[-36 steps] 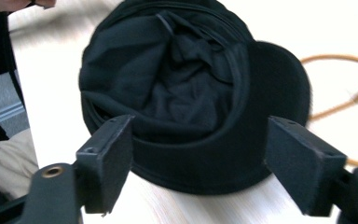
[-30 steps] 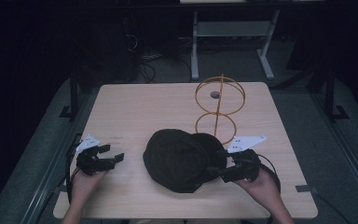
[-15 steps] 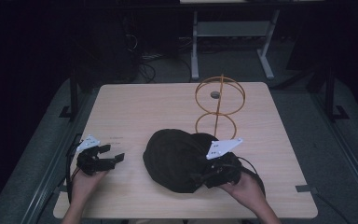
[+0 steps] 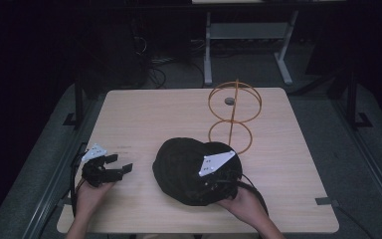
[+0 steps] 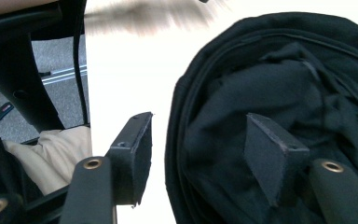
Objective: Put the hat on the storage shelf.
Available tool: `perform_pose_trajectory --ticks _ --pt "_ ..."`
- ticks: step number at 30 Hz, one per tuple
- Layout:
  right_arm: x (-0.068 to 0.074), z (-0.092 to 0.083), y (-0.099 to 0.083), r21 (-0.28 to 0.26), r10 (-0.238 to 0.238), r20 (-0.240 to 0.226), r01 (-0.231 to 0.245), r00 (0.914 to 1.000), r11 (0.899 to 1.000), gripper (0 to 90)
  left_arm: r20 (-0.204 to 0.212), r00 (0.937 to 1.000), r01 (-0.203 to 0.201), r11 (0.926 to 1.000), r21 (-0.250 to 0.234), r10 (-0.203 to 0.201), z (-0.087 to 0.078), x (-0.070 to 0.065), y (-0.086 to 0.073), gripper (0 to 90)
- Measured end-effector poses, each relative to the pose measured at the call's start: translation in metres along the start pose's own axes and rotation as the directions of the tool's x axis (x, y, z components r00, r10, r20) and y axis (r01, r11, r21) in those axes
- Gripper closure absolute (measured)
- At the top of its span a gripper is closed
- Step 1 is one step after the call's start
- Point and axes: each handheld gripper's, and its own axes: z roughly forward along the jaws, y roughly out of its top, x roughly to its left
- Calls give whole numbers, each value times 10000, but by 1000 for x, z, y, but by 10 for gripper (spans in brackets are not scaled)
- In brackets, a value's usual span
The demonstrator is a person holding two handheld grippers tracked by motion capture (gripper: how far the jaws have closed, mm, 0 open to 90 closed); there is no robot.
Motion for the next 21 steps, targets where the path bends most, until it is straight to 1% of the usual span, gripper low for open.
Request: perform_pose_trajectory --ticks 1,3,5,6,7,8,10,11,13,14,15,16,18,19,21 --pt "2 5 3 49 -66 -103 66 9999 10000 428 11 10000 -44 10000 8 44 0 0 0 220" --pt "2 8 4 92 -129 -95 130 9999 9999 431 21 10000 -51 10000 -4 51 0 0 0 220" --pt "4 15 7 243 -152 -178 156 9997 9996 463 39 10000 -32 10000 38 32 1 0 0 220" --pt "4 17 8 321 -230 -160 235 9996 9992 467 39 10000 -32 10000 38 32 1 0 0 220" --pt "4 17 8 321 -230 -160 235 9996 9992 467 48 10000 -33 10000 40 33 1 0 0 220" --pt "5 22 8 529 -149 -132 155 9998 9985 486 48 10000 -43 10000 39 43 1 0 0 219" --pt "5 24 8 632 -186 -120 193 9998 9978 493 58 10000 -33 10000 37 33 1 1 0 220" --pt "4 28 7 727 -99 -178 112 9998 9973 509 62 10000 -28 10000 45 27 1 1 0 220" --pt "4 30 6 793 -21 -193 36 9998 9968 520 68 10000 -58 10000 30 58 1 1 0 220" --pt "3 31 5 870 -86 -167 100 9998 9962 531 68 10000 -58 10000 28 58 1 1 0 220" --pt "4 33 4 933 -9 -186 26 9998 9956 540 84 10000 -3 10000 20 2 1 1 0 220" --pt "4 35 2 1100 53 -185 -32 9998 9939 562 93 9999 -45 10000 19 45 1 1 0 220" --pt "3 38 -1 1226 113 -224 -85 9997 9924 584 94 9999 -55 10000 13 55 1 1 0 220" --pt "3 38 -1 1226 113 -224 -85 9997 9924 584 101 9999 -60 10000 6 60 1 0 0 220" --pt "3 41 -4 1398 111 -212 -80 9997 9902 601 110 9999 -50 10000 8 50 1 0 0 220"
